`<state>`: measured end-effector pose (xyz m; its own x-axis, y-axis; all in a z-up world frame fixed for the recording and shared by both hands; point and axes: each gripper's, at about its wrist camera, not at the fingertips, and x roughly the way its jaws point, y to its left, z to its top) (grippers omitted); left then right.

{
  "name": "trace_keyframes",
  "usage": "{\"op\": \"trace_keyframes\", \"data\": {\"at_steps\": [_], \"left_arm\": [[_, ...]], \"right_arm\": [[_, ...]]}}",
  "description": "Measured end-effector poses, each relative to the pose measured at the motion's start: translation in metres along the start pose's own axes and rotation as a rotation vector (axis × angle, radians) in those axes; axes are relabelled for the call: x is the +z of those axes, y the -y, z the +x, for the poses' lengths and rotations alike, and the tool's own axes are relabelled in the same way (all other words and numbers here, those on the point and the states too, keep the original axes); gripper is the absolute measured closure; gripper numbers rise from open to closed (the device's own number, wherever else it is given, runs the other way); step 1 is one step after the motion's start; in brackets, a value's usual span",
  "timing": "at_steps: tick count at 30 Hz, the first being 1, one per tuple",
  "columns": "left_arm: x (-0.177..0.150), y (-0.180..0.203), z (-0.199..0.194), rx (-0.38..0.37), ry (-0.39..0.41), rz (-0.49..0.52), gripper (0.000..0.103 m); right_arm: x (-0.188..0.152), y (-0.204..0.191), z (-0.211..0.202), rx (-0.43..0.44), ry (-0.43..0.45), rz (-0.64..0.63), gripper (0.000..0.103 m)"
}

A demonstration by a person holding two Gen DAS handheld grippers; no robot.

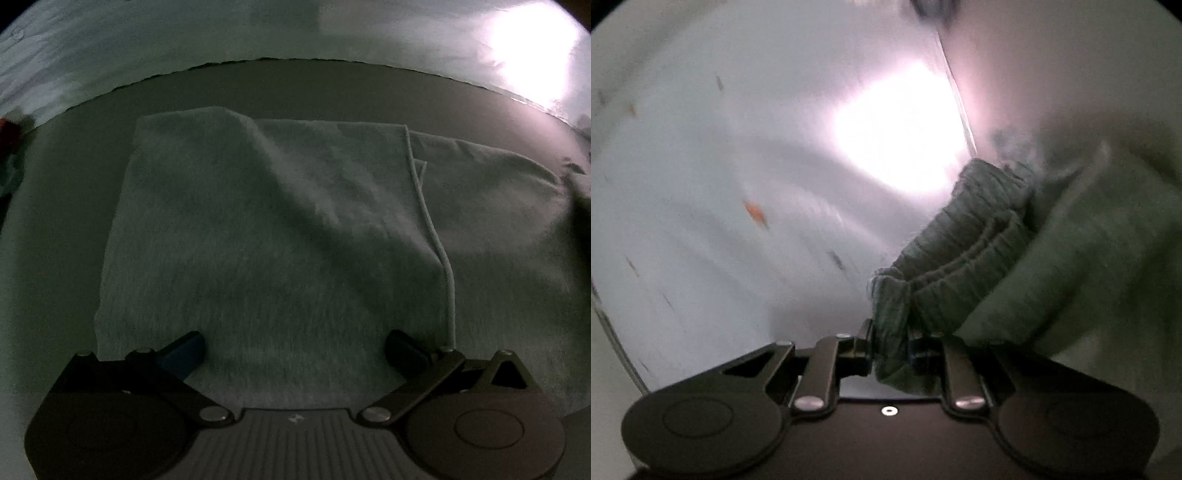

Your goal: Fold clothes

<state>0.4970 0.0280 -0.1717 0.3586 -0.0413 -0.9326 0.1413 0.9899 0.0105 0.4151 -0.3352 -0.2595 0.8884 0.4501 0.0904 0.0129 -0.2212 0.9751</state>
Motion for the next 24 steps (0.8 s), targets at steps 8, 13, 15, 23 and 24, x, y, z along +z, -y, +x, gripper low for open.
{"op": "trace_keyframes", "data": {"at_steps": [8, 13, 15, 23, 24], "left_arm": [[-0.008, 0.000, -0.004, -0.033, 0.040, 0.072, 0.000], [0.000, -0.009, -0.003, -0.072, 0.059, 0.080, 0.000], [-0.002, -0.016, -0.005, -0.109, 0.073, 0.044, 0.000], [0.008, -0.044, -0.021, -0.147, 0.147, -0.064, 0.000], [0.009, -0.047, -0.020, -0.141, 0.150, -0.073, 0.000]], "right_arm": [[-0.059, 0.019, 0.009, -0.400, -0.066, -0.101, 0.073], [-0.056, -0.021, -0.001, -0.335, -0.005, -0.168, 0.054], [-0.048, -0.035, -0.002, -0.355, 0.032, -0.203, 0.053], [-0.034, -0.047, 0.046, -0.644, -0.011, -0.422, 0.050], [-0.038, -0.047, 0.056, -0.686, -0.034, -0.460, 0.049]]}}
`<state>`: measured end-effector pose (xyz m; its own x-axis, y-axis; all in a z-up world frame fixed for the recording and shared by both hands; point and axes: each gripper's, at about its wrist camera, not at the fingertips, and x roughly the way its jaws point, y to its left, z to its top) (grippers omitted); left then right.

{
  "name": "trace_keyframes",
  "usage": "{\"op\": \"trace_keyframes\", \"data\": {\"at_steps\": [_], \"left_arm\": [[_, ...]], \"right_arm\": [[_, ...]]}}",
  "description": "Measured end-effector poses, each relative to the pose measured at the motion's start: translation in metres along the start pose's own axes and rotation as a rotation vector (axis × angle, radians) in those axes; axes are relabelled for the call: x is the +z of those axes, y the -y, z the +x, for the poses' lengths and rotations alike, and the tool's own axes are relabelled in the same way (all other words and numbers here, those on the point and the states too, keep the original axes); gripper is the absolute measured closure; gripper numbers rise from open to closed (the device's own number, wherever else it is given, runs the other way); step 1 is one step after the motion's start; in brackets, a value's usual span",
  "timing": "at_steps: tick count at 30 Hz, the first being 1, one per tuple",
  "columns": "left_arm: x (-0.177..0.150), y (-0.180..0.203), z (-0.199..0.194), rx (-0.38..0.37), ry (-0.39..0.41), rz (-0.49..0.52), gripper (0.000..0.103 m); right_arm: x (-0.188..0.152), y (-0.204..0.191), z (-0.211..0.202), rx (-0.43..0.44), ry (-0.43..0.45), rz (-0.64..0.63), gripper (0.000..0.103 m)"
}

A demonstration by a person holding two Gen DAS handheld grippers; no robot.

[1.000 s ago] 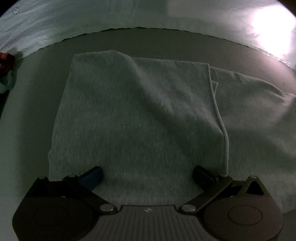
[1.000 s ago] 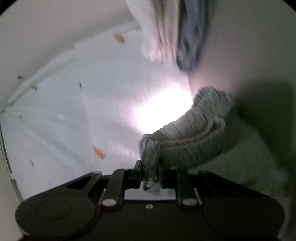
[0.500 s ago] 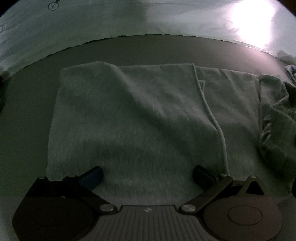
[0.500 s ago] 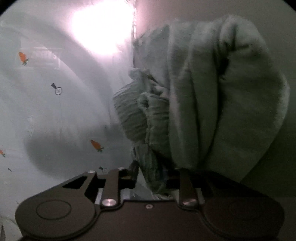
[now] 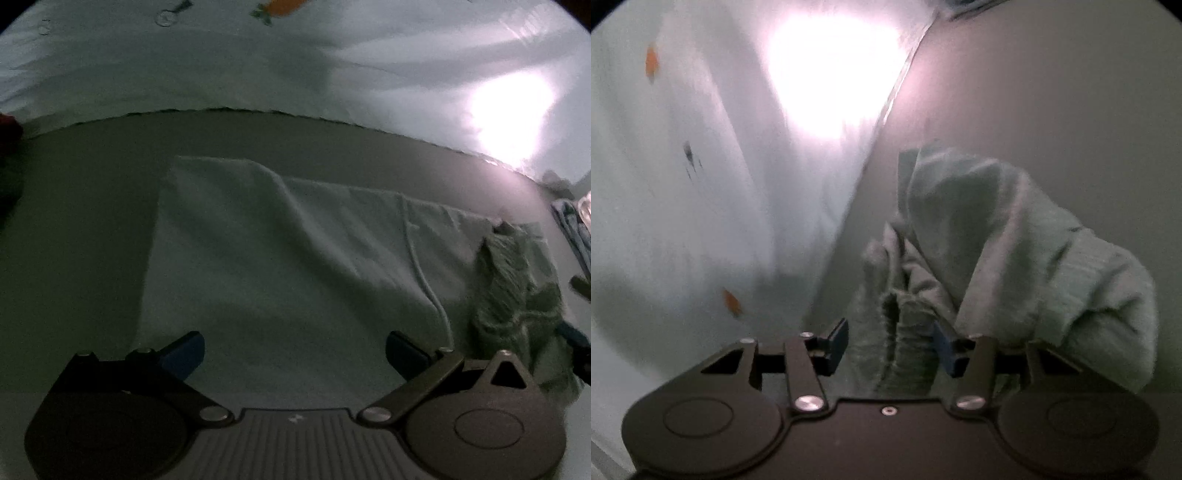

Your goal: Fold clothes

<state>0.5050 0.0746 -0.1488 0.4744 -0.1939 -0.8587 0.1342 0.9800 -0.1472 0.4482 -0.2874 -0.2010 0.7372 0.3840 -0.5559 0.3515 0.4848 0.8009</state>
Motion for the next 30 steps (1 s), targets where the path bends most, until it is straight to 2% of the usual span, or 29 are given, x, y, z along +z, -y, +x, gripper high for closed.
{"op": "trace_keyframes", "data": {"at_steps": [2, 3, 4, 5, 6, 7, 12, 14, 16, 17, 19, 21, 23, 26, 30], "left_arm": [[0.001, -0.006, -0.002, 0.005, 0.004, -0.022, 0.000], [0.002, -0.008, -0.002, 0.004, 0.004, -0.031, 0.000], [0.002, -0.010, -0.001, 0.003, 0.002, -0.037, 0.000], [0.001, -0.011, -0.002, 0.004, 0.002, -0.040, 0.000], [0.001, -0.011, -0.001, 0.006, 0.002, -0.040, 0.000], [0.001, -0.012, -0.001, 0.007, 0.002, -0.039, 0.000], [0.003, -0.015, -0.004, -0.012, 0.012, -0.028, 0.000], [0.005, -0.016, -0.004, -0.012, 0.018, -0.027, 0.000], [0.007, -0.016, -0.005, -0.011, 0.019, -0.031, 0.000], [0.007, -0.016, -0.005, -0.011, 0.017, -0.033, 0.000], [0.007, -0.016, -0.005, -0.009, 0.013, -0.032, 0.000], [0.006, -0.014, -0.006, -0.009, 0.014, -0.025, 0.000], [0.005, -0.012, -0.008, -0.023, 0.016, -0.020, 0.000], [0.006, -0.005, -0.008, -0.045, 0.015, -0.008, 0.000], [0.007, 0.012, -0.006, -0.072, 0.009, 0.048, 0.000]], "right_arm": [[-0.011, -0.012, 0.010, -0.088, -0.023, -0.109, 0.049], [-0.015, -0.018, 0.013, -0.119, -0.023, -0.173, 0.052], [-0.018, -0.024, 0.016, -0.139, -0.015, -0.226, 0.060], [-0.020, -0.028, 0.018, -0.139, -0.021, -0.245, 0.080], [-0.021, -0.032, 0.020, -0.140, -0.028, -0.265, 0.087], [-0.022, -0.036, 0.022, -0.132, -0.035, -0.284, 0.088], [-0.032, -0.066, 0.020, 0.094, -0.091, -0.348, 0.090], [-0.036, -0.069, 0.023, 0.136, -0.126, -0.350, 0.088], [-0.041, -0.070, 0.037, 0.100, -0.161, -0.357, 0.070], [-0.041, -0.067, 0.043, 0.071, -0.178, -0.363, 0.053], [-0.044, -0.067, 0.047, 0.050, -0.202, -0.362, 0.053], [-0.046, -0.067, 0.040, 0.066, -0.203, -0.358, 0.051], [-0.043, -0.067, 0.024, 0.067, -0.166, -0.368, 0.051], [-0.025, -0.060, -0.002, 0.010, -0.045, -0.377, 0.050], [0.001, -0.048, -0.032, -0.136, 0.124, -0.419, 0.047]]}}
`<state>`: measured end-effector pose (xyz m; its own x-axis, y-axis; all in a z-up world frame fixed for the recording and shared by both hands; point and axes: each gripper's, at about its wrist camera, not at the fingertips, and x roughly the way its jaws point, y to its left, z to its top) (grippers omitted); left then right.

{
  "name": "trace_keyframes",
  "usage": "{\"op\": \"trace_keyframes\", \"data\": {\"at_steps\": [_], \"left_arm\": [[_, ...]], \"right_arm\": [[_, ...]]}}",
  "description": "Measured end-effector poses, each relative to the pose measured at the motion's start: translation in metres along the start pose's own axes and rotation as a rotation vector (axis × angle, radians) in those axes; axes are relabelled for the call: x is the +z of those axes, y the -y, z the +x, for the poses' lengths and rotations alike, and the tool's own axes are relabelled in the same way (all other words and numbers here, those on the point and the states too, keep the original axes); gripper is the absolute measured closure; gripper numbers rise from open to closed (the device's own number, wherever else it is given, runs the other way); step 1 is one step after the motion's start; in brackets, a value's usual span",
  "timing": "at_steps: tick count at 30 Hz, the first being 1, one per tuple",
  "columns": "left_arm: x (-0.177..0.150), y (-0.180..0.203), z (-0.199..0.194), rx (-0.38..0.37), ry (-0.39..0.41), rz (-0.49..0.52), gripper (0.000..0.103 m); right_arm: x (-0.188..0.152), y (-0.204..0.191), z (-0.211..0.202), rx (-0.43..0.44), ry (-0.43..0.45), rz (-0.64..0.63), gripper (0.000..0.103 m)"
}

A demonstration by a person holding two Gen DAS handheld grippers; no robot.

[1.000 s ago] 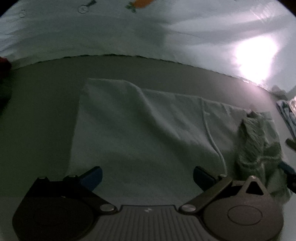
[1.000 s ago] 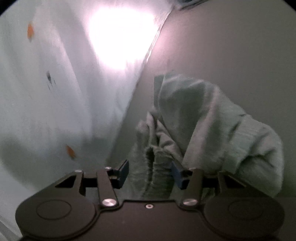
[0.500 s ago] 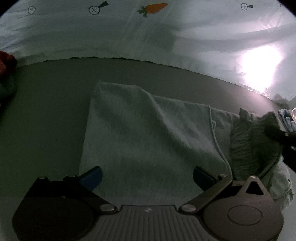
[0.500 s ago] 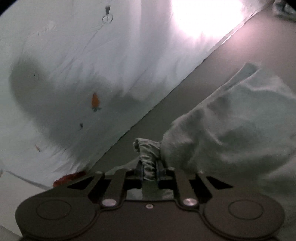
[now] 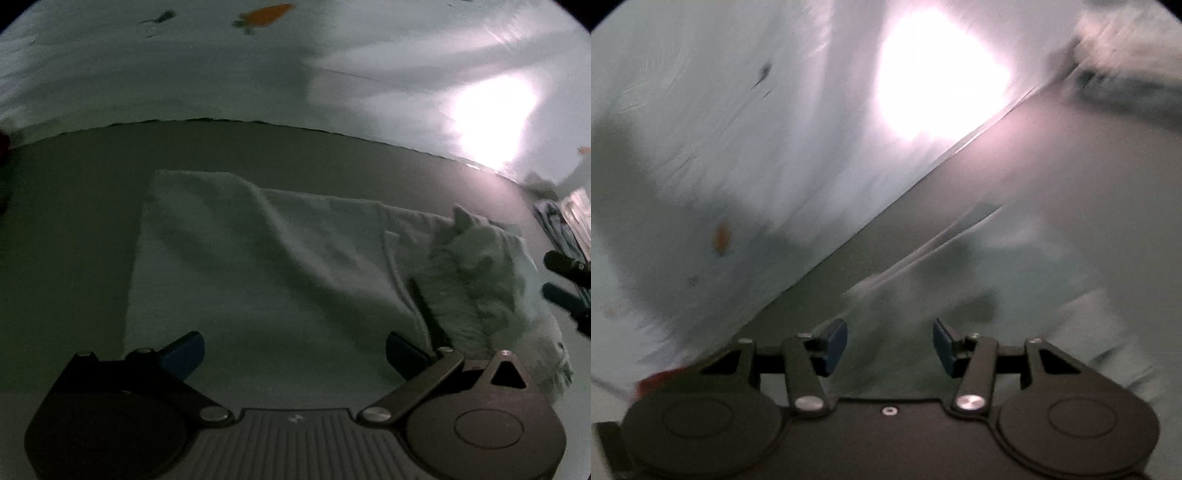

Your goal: Fold clothes

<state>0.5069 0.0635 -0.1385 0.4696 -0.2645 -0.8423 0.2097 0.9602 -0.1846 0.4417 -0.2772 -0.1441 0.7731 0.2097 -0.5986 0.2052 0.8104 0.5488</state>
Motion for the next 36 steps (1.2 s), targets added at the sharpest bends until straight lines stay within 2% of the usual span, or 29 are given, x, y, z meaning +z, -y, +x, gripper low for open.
{"op": "trace_keyframes", "data": {"at_steps": [4, 6, 10, 15, 16, 18, 19, 20, 21, 22, 26, 32, 34, 36], "left_arm": [[0.004, 0.018, 0.007, -0.007, -0.018, 0.063, 0.000], [0.007, 0.027, 0.011, -0.008, -0.028, 0.088, 0.000], [0.012, 0.046, 0.015, -0.011, -0.044, 0.129, 0.000], [0.017, 0.069, 0.029, 0.000, -0.072, 0.169, 0.000], [0.018, 0.073, 0.034, 0.007, -0.077, 0.179, 0.000], [0.018, 0.082, 0.043, 0.033, -0.090, 0.206, 0.000], [0.018, 0.087, 0.047, 0.045, -0.096, 0.219, 0.000], [0.018, 0.091, 0.052, 0.058, -0.103, 0.233, 0.000], [0.017, 0.095, 0.057, 0.079, -0.109, 0.247, 0.000], [0.017, 0.099, 0.061, 0.098, -0.115, 0.259, 0.000], [0.018, 0.090, 0.070, 0.081, -0.136, 0.183, 0.000], [0.015, 0.084, 0.070, 0.062, -0.118, 0.170, 0.000], [0.013, 0.084, 0.068, 0.057, -0.108, 0.172, 0.000], [0.011, 0.084, 0.066, 0.054, -0.104, 0.175, 0.000]], "right_arm": [[0.012, 0.038, -0.007, -0.153, 0.027, -0.027, 0.044], [0.013, 0.051, -0.002, -0.180, 0.015, -0.030, 0.043], [0.012, 0.076, 0.009, -0.156, -0.034, -0.009, 0.043], [0.008, 0.084, 0.026, -0.091, -0.083, -0.007, 0.043], [0.007, 0.084, 0.028, -0.088, -0.080, -0.015, 0.045], [0.006, 0.084, 0.031, -0.052, -0.103, -0.015, 0.068], [0.005, 0.085, 0.032, -0.047, -0.107, -0.002, 0.070], [0.005, 0.087, 0.032, -0.039, -0.107, 0.011, 0.079], [0.004, 0.090, 0.033, -0.012, -0.119, 0.033, 0.089], [0.004, 0.093, 0.033, 0.017, -0.128, 0.060, 0.090], [-0.001, 0.114, 0.025, 0.217, -0.095, 0.296, 0.092], [-0.039, 0.136, 0.029, 0.627, -0.042, 0.838, 0.093], [-0.052, 0.125, 0.032, 0.715, -0.034, 0.918, 0.093], [-0.058, 0.108, 0.033, 0.758, -0.048, 0.908, 0.093]]}}
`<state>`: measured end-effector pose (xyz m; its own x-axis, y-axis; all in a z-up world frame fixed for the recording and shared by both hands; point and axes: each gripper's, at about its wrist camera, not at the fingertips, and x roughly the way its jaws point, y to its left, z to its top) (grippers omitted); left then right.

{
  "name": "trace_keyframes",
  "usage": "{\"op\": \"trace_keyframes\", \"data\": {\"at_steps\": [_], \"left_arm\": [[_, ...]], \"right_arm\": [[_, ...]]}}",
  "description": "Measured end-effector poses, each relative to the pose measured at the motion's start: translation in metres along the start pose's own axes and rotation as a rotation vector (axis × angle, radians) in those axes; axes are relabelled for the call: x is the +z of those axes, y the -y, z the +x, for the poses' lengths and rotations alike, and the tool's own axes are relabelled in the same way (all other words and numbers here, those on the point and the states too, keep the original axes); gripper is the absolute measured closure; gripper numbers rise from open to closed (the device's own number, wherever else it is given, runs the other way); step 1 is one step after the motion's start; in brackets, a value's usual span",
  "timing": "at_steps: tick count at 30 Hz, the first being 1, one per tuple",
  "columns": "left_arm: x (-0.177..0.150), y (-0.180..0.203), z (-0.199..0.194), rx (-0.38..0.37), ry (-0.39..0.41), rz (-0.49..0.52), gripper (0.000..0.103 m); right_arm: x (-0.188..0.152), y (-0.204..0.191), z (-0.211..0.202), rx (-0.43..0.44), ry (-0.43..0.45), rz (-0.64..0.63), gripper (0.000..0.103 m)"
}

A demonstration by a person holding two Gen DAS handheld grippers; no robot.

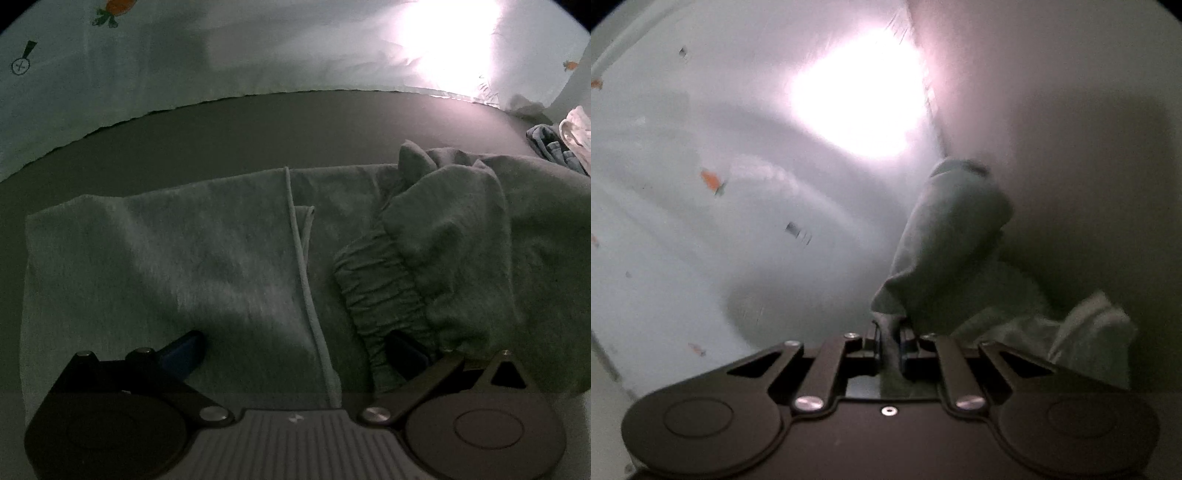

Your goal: Fold clothes

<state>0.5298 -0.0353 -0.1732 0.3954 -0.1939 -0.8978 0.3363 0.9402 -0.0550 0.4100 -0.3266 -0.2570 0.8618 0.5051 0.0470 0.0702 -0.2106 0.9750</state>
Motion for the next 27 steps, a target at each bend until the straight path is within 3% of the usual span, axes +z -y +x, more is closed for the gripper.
{"op": "trace_keyframes", "data": {"at_steps": [8, 17, 21, 27], "left_arm": [[0.012, -0.012, -0.004, -0.002, -0.051, -0.013, 0.000], [-0.015, -0.089, -0.056, 0.102, -0.015, -0.077, 0.000], [-0.038, -0.120, -0.067, 0.183, -0.016, -0.044, 0.000], [-0.055, -0.165, -0.070, 0.192, -0.035, -0.129, 0.000]], "right_arm": [[-0.045, -0.017, 0.049, -0.005, -0.122, -0.010, 0.093], [-0.092, -0.018, 0.109, -0.033, -0.239, -0.034, 0.093], [-0.121, -0.005, 0.145, -0.083, -0.312, -0.040, 0.093], [-0.161, 0.020, 0.204, -0.204, -0.422, -0.054, 0.093]]}}
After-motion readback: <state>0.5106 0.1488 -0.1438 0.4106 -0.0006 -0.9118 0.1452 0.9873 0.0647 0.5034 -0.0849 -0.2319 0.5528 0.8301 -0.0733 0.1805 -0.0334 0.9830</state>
